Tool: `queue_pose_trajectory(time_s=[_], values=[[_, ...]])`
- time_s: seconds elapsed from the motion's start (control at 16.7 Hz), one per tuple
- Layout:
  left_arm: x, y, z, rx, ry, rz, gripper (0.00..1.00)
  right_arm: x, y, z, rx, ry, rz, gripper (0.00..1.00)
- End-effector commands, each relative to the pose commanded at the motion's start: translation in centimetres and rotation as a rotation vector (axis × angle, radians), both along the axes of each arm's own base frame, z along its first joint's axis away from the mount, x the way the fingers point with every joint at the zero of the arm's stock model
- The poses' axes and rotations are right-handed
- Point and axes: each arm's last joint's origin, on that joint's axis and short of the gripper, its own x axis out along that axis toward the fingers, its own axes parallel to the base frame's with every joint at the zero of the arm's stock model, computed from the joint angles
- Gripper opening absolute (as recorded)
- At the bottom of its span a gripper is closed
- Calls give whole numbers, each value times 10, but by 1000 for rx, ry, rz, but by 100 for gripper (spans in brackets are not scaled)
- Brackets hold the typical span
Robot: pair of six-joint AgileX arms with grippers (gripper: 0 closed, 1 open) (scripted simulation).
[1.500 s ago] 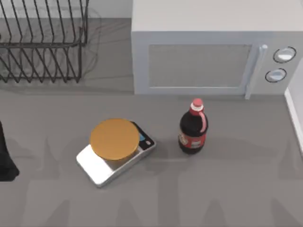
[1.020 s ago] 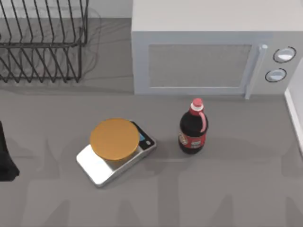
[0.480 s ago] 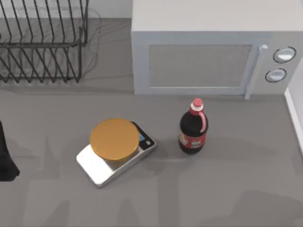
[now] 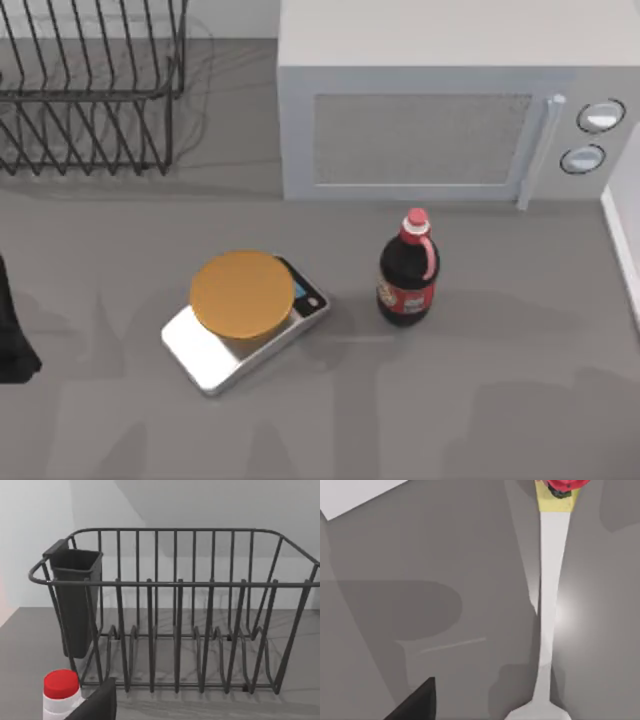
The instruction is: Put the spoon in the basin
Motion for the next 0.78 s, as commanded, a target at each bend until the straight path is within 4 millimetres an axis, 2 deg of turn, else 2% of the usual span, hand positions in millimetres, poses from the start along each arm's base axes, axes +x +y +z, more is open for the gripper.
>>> queue_pose_trajectory(time_s=[0.3,0.42,0.78], values=[[0,0,0,0,0,0,100,0,1,-1,0,1,4,100],[0,0,0,0,0,0,100,1,0,-10,1,6,1,100],[0,0,0,0,0,0,100,6,-1,-71,-1,-5,0,100]])
